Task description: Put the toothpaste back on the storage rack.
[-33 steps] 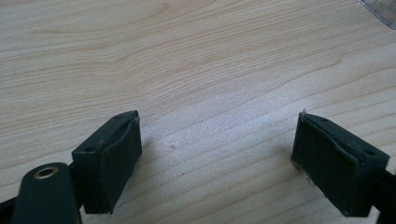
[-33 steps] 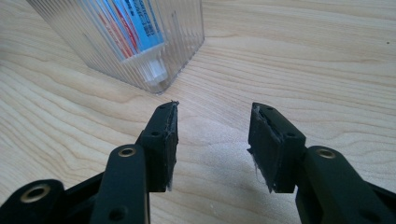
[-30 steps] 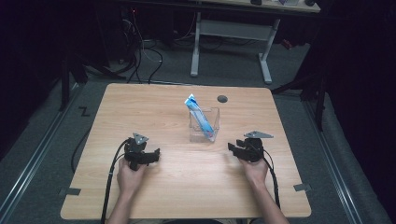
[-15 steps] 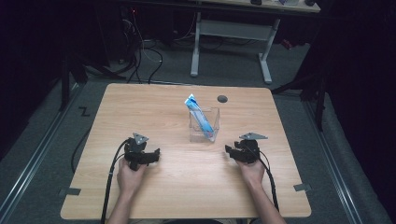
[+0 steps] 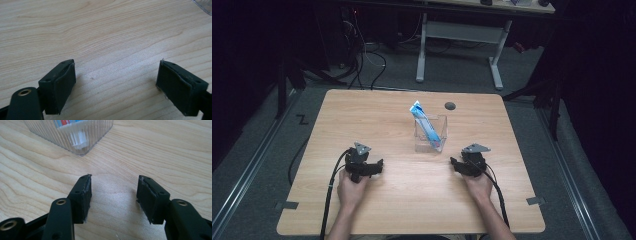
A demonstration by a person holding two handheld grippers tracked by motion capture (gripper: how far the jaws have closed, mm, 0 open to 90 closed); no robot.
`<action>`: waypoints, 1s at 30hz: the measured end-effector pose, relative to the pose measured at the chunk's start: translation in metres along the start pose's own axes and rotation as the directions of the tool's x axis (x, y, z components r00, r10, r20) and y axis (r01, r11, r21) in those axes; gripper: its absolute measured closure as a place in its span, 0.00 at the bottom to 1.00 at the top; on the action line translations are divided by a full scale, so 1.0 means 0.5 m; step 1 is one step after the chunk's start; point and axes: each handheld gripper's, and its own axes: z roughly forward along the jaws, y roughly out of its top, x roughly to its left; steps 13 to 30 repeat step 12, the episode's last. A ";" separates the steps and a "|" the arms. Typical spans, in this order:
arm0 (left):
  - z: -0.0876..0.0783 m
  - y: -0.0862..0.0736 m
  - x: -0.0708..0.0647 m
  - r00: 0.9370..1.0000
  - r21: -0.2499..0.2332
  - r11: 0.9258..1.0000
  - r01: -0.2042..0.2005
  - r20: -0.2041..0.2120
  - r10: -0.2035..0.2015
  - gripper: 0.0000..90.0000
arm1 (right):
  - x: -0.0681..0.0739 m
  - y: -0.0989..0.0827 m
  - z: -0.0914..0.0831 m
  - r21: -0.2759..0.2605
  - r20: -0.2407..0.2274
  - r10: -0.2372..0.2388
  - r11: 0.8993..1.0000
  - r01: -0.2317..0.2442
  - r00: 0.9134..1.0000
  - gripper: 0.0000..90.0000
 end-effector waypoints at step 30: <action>0.000 0.000 0.000 1.000 0.000 1.000 0.000 0.000 0.000 0.18 | 0.001 0.000 0.000 0.003 0.003 -0.003 1.000 0.003 1.000 0.46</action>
